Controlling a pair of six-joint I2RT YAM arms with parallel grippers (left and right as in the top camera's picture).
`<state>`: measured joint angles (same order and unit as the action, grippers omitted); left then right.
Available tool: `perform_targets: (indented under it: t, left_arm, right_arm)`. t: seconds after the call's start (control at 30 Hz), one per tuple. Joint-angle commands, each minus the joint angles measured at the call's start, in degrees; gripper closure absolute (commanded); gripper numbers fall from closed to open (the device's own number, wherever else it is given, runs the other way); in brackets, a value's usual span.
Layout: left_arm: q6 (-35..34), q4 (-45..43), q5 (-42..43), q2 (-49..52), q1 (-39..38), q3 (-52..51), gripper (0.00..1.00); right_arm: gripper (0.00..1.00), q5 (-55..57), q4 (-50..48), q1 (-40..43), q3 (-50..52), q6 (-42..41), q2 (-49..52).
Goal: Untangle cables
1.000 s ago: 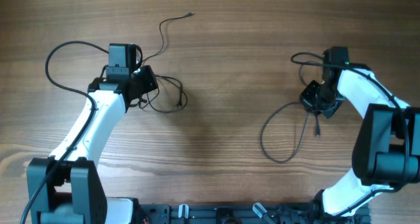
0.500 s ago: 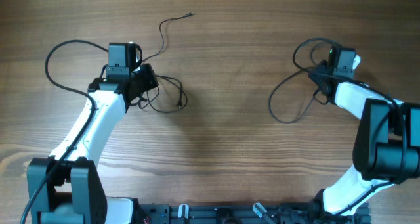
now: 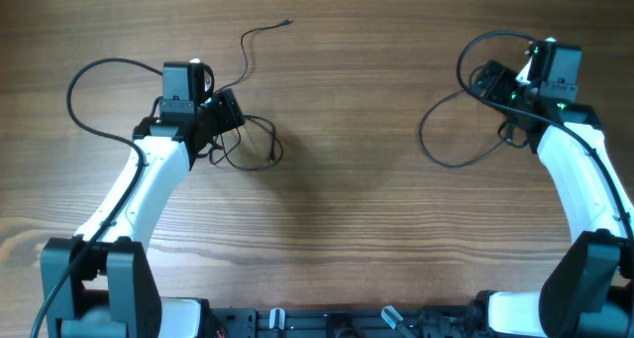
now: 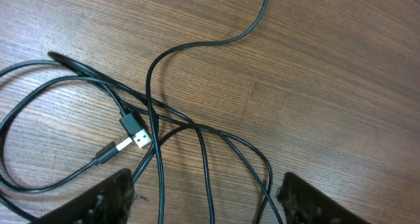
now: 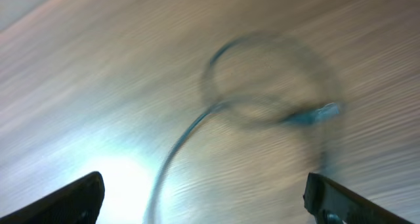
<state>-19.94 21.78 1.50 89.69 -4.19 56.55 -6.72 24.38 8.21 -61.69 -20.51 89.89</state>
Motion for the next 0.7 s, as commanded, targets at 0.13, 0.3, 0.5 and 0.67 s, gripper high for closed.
perform_targets:
  t: [0.13,0.3,0.5,0.67]
  left_arm:
    - [0.15,-0.15,0.42,0.33,-0.26,-0.42,0.00]
    - [0.15,-0.13,0.42,0.33,-0.26,-0.42,0.00]
    - [0.15,-0.13,0.44,0.33,-0.26,-0.42,0.00]
    - [0.15,-0.13,0.44,0.33,-0.26,-0.42,0.00]
  right_arm:
    - [0.00,-25.46,8.02,-4.50,1.33,-4.68,-0.20]
    - [0.00,-24.15,7.82,-11.39,4.31,-5.18,-0.20]
    - [0.00,-24.15,3.50,-18.82,4.33,-8.37,-0.20]
    - [0.00,-23.91,0.37,-24.90,4.35,-13.44,-0.20]
